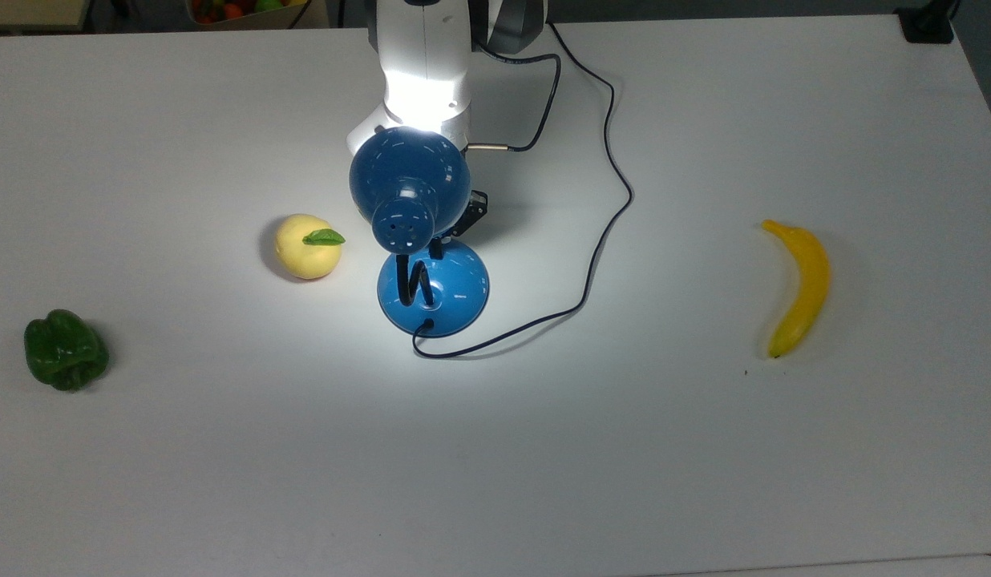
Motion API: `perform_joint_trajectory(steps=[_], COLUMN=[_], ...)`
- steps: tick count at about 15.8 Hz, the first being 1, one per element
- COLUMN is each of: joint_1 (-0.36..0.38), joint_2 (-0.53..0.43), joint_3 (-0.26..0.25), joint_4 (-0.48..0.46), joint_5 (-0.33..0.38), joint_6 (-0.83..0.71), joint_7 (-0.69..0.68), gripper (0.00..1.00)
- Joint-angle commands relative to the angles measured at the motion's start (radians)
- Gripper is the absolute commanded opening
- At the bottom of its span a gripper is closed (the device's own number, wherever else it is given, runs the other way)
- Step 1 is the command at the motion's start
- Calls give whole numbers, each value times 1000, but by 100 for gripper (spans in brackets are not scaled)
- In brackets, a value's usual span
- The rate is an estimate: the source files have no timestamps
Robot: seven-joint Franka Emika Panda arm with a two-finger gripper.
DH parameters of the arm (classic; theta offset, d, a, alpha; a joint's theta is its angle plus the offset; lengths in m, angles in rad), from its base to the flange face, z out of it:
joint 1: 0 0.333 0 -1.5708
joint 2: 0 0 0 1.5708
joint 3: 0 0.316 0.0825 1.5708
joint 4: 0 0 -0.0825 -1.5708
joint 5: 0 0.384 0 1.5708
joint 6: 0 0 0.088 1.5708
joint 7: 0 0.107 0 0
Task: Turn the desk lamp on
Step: 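Hold the gripper on the switch as the lamp lights up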
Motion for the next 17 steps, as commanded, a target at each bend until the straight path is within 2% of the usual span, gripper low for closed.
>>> perform_joint_trajectory(steps=[1, 8, 17], joint_1=[5, 8, 8], joint_2=[0, -83, -270], joint_3=[-2, -2, 0], joint_4=[10, 7, 18], joint_5=[-10, -13, -30], joint_6=[-5, -252, -611], joint_7=[21, 11, 9], gripper=[0, 0, 0])
